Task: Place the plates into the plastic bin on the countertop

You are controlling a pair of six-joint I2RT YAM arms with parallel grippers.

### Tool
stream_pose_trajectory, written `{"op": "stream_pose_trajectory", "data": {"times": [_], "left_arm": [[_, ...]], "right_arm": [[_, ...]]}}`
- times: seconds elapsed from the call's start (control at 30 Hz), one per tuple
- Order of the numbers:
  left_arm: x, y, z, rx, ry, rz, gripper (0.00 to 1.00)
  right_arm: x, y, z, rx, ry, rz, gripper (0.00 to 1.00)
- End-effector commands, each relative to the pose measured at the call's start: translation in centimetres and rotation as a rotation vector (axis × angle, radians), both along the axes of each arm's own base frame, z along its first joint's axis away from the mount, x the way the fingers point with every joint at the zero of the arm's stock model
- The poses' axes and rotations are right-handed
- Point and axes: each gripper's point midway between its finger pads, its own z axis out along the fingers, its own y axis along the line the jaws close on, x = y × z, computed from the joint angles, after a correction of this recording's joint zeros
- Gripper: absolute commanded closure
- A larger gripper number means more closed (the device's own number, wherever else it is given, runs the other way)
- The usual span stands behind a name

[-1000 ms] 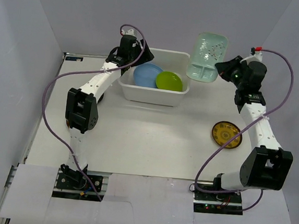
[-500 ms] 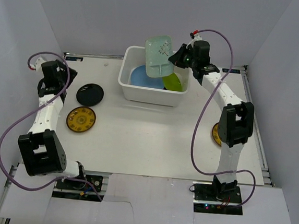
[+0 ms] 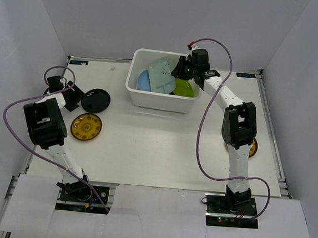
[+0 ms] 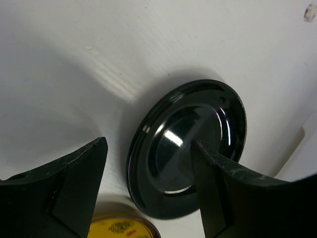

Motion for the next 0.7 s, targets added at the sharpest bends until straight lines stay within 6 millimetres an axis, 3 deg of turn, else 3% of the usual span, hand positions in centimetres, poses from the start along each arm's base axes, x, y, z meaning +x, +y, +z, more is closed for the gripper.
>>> {"op": "stream_pose_trajectory", "data": {"times": [0.0,0.1,0.2,0.27,0.3,0.33,0.37,0.4,0.43,0.5,0.53,0.67], "left_arm": [[2.5,-1.0,1.3,-0.011,-0.075,-0.171,0.22],[2.7,-1.2,-0.5,-0.029,-0.045,-0.190,0.26],[2.7,-1.2,-1.5,-0.043,-0.030,-0.193,0.31],[2.7,-1.5,-1.9,-0.056,-0.027,-0.195,0.35],[2.7,-1.7,-2.1,-0.065,-0.034,-0.204,0.39],[2.6,-1.9,-2.4,-0.078,-0.031,-0.201,0.42],[2.6,-1.9,-2.4,-0.083,-0.034,-0.200,0.45],[2.6,-2.0,-2.4,-0.086,-0.042,-0.200,0.51],[2.3,-2.2,-2.8,-0.096,-0.036,-0.195,0.53],[2.2,-2.3,-2.9,-0.095,-0.041,-0.196,0.55],[2.0,-2.3,-2.9,-0.089,-0.043,-0.198,0.62],[0.9,-2.5,-3.8,-0.092,-0.017,-0.187,0.92]], "right_arm": [[1.3,-0.1,7.3,0.073,-0.188,-0.016,0.61],[1.0,-0.5,8.0,0.064,-0.200,-0.020,0.37],[0.2,-0.4,10.2,0.078,-0.228,-0.005,0.24],[-0.7,-0.5,12.5,0.099,-0.257,0.013,0.22],[-1.3,-0.5,12.5,0.104,-0.251,0.019,0.22],[-2.2,-0.4,14.5,0.138,-0.283,0.026,0.22],[-3.1,-0.2,15.1,0.157,-0.288,0.042,0.23],[-4.2,-0.1,13.0,0.152,-0.245,0.050,0.23],[-5.5,0.3,15.6,0.201,-0.308,0.068,0.24],[-7.4,0.8,15.2,0.228,-0.303,0.091,0.24],[-9.2,1.3,14.0,0.235,-0.273,0.108,0.24],[-13.3,3.5,12.5,0.282,-0.238,0.193,0.25]]}}
